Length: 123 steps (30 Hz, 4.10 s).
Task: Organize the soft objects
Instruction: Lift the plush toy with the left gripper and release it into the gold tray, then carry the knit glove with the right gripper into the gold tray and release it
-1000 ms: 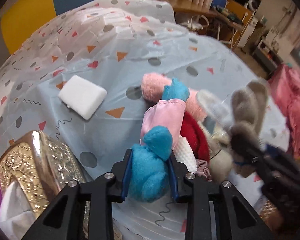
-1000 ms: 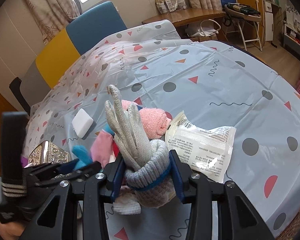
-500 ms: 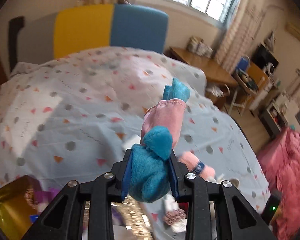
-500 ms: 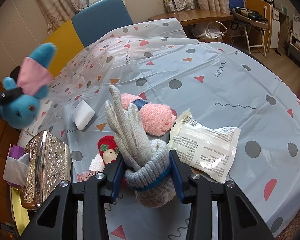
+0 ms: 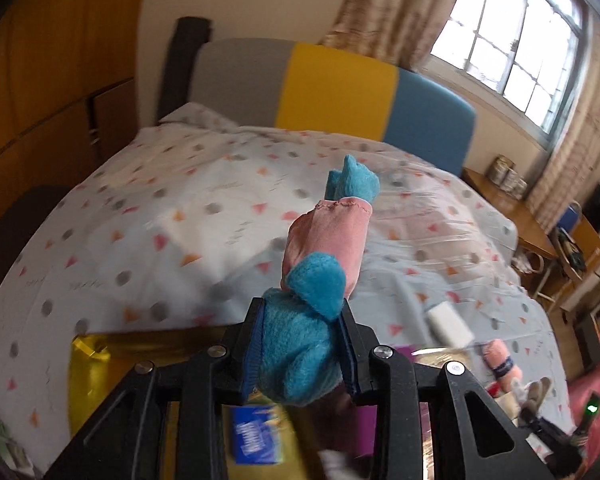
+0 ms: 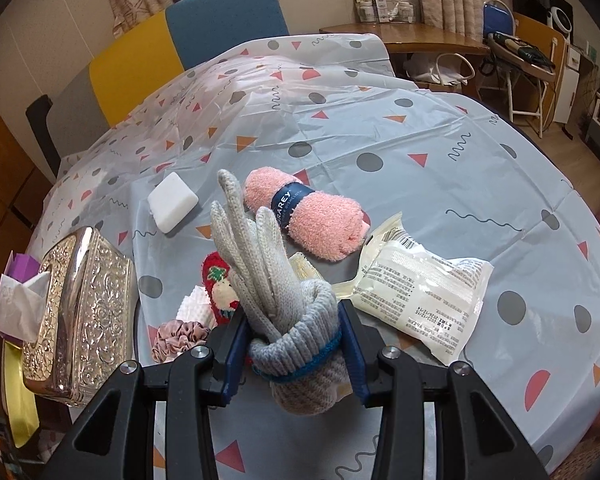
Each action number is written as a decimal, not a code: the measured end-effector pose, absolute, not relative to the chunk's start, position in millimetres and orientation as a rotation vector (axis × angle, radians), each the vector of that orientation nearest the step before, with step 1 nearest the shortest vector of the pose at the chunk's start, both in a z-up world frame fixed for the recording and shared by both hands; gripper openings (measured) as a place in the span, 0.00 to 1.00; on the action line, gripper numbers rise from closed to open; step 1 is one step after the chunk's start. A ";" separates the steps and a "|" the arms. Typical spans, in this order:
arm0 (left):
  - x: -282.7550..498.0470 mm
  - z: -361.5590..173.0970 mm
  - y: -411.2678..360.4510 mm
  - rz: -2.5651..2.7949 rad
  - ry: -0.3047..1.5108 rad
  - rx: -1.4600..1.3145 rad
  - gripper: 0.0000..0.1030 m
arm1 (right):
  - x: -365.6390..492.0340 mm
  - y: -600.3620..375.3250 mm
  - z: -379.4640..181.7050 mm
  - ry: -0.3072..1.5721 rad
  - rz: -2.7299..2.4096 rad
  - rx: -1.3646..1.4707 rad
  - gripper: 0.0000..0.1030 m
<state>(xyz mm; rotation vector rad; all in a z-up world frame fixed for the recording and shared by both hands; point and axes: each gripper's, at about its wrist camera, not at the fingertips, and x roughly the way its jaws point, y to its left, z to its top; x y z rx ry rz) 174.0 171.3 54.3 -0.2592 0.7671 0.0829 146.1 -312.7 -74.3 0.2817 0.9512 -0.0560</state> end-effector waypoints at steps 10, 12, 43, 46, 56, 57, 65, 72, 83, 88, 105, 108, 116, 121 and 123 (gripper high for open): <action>116.6 -41.8 236.3 0.180 0.909 -0.427 0.33 | 147.9 -307.4 -79.0 0.975 -0.076 0.249 0.41; 119.8 -56.8 234.8 0.177 0.939 -0.446 0.34 | 147.8 -307.4 -79.3 0.977 -0.080 0.247 0.41; 29.0 -17.8 164.6 0.220 0.697 -0.177 0.88 | 146.8 -309.9 -75.7 0.953 -0.102 0.270 0.41; 21.6 -18.4 162.4 0.214 0.701 -0.185 0.91 | 146.8 -308.7 -75.5 0.951 -0.095 0.266 0.41; 10.5 -24.8 162.5 0.195 0.711 -0.187 0.91 | 143.1 -303.6 -64.7 0.912 -0.010 0.332 0.41; 10.4 -25.6 163.7 0.192 0.713 -0.192 0.91 | 141.5 -299.7 -58.6 0.895 0.007 0.335 0.41; 8.4 -30.1 173.5 0.211 0.722 -0.204 0.91 | 137.3 -225.5 14.2 0.760 0.219 0.257 0.41; 1.9 -29.2 200.2 0.276 0.706 -0.255 0.91 | 118.6 -104.1 69.6 0.672 0.529 0.080 0.41; -11.7 -19.9 226.3 0.337 0.654 -0.290 0.91 | 93.0 64.7 -1.1 0.831 0.820 -0.265 0.41; -9.9 -23.9 228.6 0.334 0.666 -0.308 0.91 | 96.3 92.4 -45.4 0.921 0.831 -0.358 0.41; -4.4 -28.4 208.7 0.299 0.691 -0.258 0.91 | 96.2 90.9 -82.0 0.971 0.772 -0.418 0.60; -5.0 -26.0 205.7 0.292 0.689 -0.251 0.91 | 90.4 83.4 -71.2 0.939 0.771 -0.400 0.61; -5.2 -20.7 195.0 0.266 0.686 -0.222 0.91 | 73.9 48.9 -37.6 0.833 0.738 -0.371 0.61; -4.9 -17.4 183.8 0.247 0.688 -0.201 0.91 | 74.3 13.4 -10.4 0.767 0.688 -0.312 0.61; -4.9 -16.3 179.0 0.238 0.687 -0.187 0.91 | 76.7 -5.4 1.3 0.742 0.662 -0.277 0.61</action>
